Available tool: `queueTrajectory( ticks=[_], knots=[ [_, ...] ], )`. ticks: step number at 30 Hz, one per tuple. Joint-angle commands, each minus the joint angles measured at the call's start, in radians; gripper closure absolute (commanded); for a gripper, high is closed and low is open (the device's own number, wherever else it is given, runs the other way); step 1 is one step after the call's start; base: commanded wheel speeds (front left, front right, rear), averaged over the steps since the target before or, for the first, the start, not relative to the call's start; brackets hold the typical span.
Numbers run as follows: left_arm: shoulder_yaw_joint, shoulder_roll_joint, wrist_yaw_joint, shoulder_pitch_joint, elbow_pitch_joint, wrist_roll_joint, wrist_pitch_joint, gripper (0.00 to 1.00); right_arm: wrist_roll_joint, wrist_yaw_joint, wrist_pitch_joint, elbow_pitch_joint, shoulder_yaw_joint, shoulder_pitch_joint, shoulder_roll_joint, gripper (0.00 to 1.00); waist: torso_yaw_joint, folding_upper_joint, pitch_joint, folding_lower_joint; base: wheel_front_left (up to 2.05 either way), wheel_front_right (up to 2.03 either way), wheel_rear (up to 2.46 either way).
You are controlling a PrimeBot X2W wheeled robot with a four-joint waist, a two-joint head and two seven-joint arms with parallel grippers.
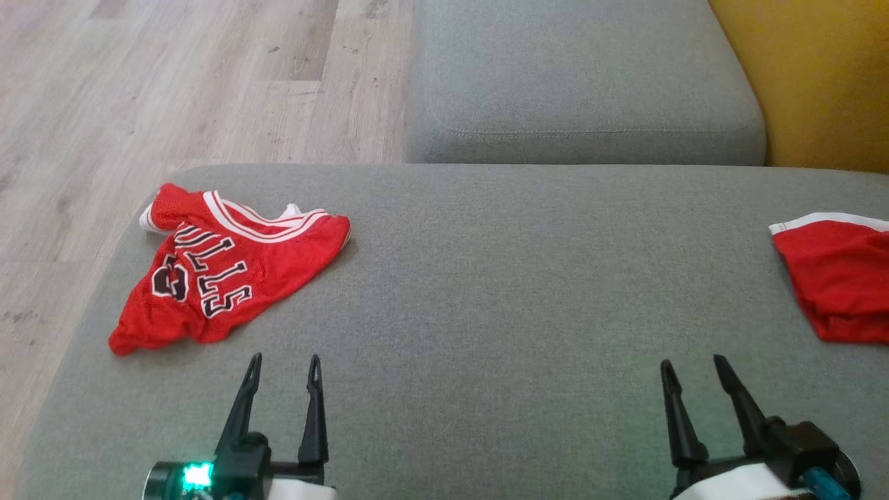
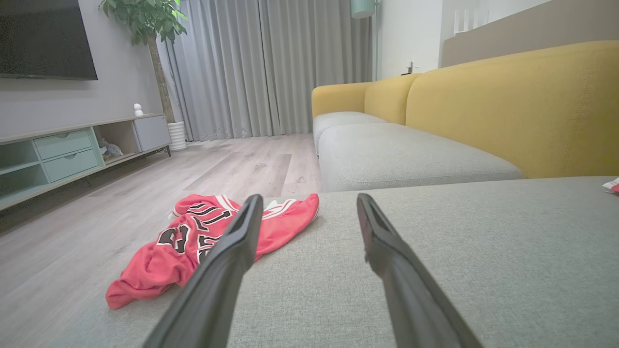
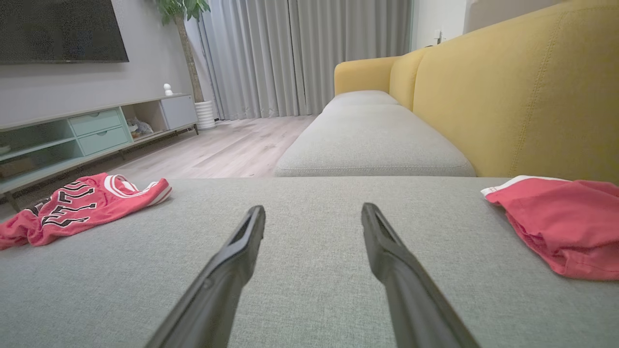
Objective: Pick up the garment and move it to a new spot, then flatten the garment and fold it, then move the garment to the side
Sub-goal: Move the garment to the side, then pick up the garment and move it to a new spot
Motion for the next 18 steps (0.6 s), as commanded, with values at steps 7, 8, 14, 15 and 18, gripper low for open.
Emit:
queueTrajectory(
  ticks=[7, 8, 14, 15, 18],
  knots=[
    [0.044, 0.009, -0.01, -0.019, -0.033, 0.019, -0.005, 0.0, 0.008, 0.007, -0.012, -0.051, -0.007, -0.03, -0.005, 0.0, 0.007, 0.0, 0.004, 0.0, 0.0, 0.0, 0.0],
    [0.043, 0.009, -0.011, -0.02, -0.032, 0.02, -0.005, 0.0, 0.007, 0.007, -0.012, -0.052, -0.012, -0.029, -0.005, 0.0, 0.014, 0.0, 0.005, 0.0, 0.0, 0.0, 0.0],
    [0.046, 0.009, -0.007, -0.032, -0.026, 0.028, -0.005, 0.0, 0.023, 0.007, -0.012, -0.048, -0.024, -0.019, -0.005, 0.0, 0.114, 0.0, 0.018, 0.0, 0.0, 0.0, 0.0],
    [0.049, 0.01, -0.006, -0.033, -0.027, 0.027, -0.005, 0.0, 0.023, 0.007, -0.012, -0.05, -0.027, -0.021, -0.005, 0.0, 0.139, 0.0, 0.022, 0.0, 0.0, 0.0, 0.0],
    [0.064, 0.012, 0.0, -0.029, -0.032, 0.023, -0.005, 0.0, 0.018, 0.007, -0.012, -0.053, -0.026, -0.029, -0.005, 0.0, 0.22, 0.0, 0.038, 0.0, 0.0, 0.0, 0.0]
  ],
)
